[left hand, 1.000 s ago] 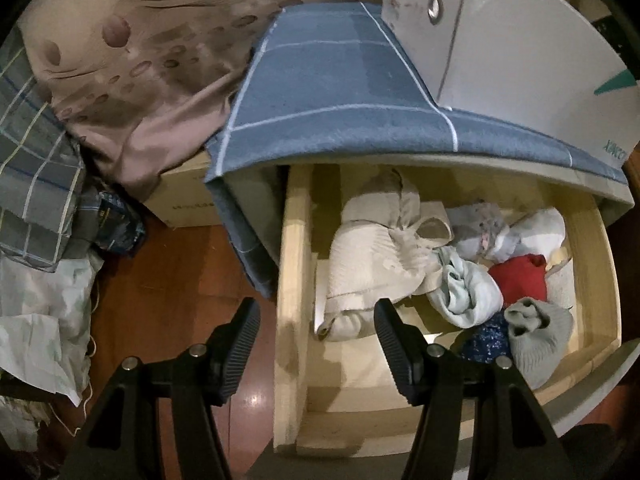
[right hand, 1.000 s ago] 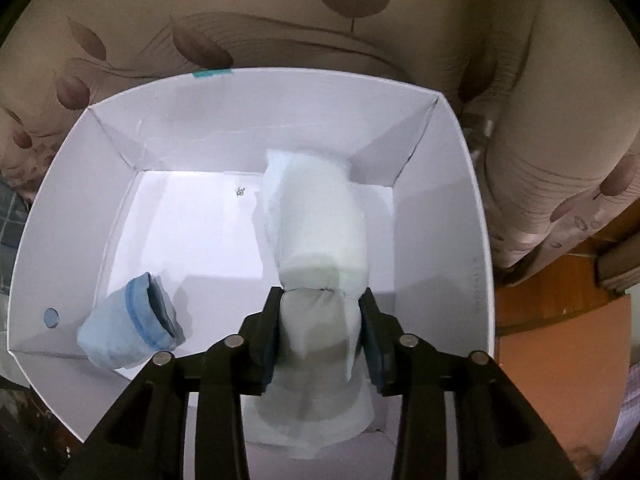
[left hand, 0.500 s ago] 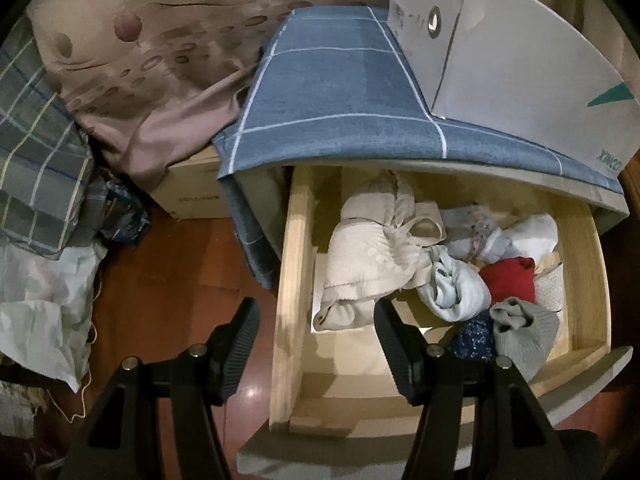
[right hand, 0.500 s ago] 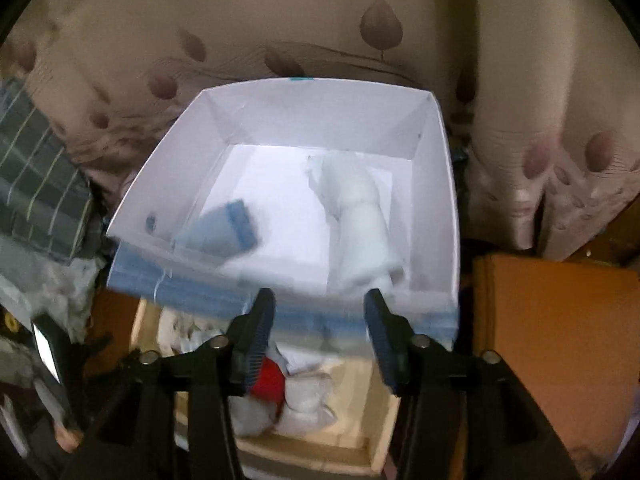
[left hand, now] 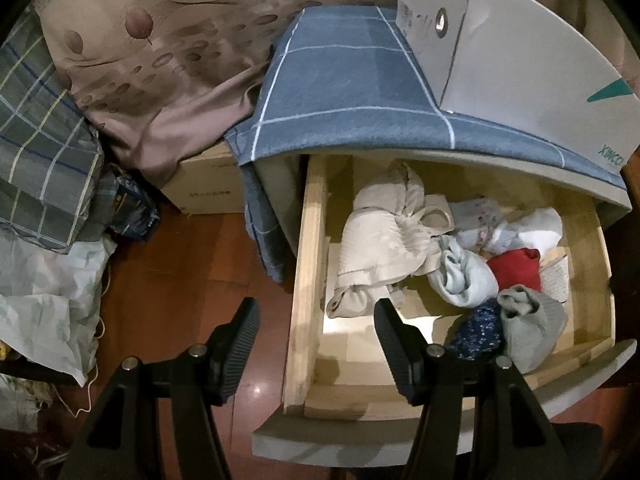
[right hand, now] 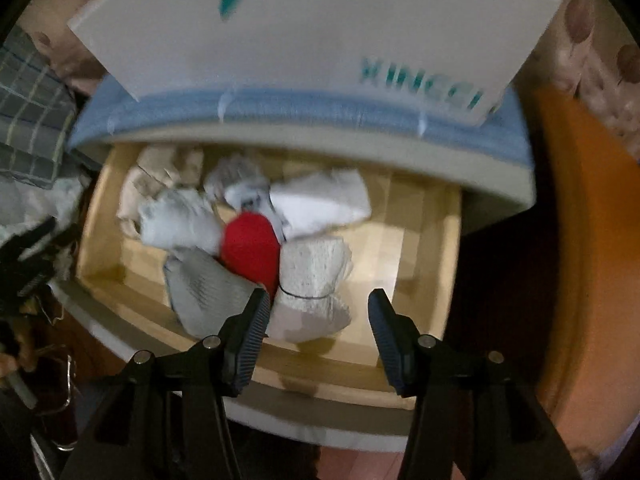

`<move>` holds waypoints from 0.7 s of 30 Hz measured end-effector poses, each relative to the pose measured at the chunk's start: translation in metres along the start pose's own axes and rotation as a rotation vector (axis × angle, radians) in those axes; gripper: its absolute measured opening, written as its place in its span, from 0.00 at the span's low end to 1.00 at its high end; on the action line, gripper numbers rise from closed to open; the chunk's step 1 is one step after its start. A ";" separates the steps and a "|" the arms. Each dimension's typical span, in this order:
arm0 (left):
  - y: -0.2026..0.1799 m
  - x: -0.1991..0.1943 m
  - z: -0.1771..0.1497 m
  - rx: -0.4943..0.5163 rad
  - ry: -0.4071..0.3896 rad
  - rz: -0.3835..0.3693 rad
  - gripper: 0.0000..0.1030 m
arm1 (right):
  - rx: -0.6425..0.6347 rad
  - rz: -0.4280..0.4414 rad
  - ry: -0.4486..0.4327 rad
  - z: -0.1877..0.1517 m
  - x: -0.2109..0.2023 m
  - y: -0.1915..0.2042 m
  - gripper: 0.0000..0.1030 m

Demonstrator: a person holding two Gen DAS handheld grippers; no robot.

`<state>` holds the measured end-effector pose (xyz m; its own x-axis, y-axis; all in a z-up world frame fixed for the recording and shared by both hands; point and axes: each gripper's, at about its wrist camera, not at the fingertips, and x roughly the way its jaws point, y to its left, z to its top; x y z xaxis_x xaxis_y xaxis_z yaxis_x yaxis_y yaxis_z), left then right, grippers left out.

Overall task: Take underwear out of drawer
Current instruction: 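Return the right tool to the drawer and grasp the hexagon-print roll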

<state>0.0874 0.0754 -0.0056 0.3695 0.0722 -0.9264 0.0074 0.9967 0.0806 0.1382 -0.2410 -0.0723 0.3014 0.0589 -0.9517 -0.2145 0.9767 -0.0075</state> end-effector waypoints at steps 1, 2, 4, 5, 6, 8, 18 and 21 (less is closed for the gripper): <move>0.001 0.001 0.000 0.001 0.002 0.002 0.59 | 0.008 0.006 0.017 0.000 0.009 -0.001 0.47; 0.002 0.002 0.000 0.001 0.004 0.004 0.59 | 0.010 0.007 0.025 -0.001 0.015 0.000 0.47; 0.004 0.005 0.001 0.000 0.009 0.006 0.59 | 0.018 -0.007 0.046 -0.001 0.030 -0.002 0.48; 0.005 0.007 0.001 -0.001 0.011 0.004 0.59 | 0.027 -0.003 0.059 -0.001 0.038 -0.001 0.48; 0.005 0.008 0.002 -0.001 0.013 0.001 0.59 | 0.032 0.005 0.069 -0.001 0.044 0.000 0.48; 0.006 0.010 0.003 0.002 0.015 0.001 0.59 | 0.036 0.003 0.080 -0.001 0.052 0.001 0.48; 0.000 0.020 0.012 0.029 0.027 -0.005 0.59 | 0.054 -0.002 0.143 0.000 0.099 0.006 0.49; -0.004 0.023 0.015 0.043 0.027 0.000 0.59 | 0.034 -0.028 0.150 -0.001 0.107 0.007 0.50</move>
<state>0.1102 0.0726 -0.0214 0.3447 0.0737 -0.9358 0.0476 0.9943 0.0958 0.1680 -0.2281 -0.1741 0.1644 0.0021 -0.9864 -0.1756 0.9841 -0.0271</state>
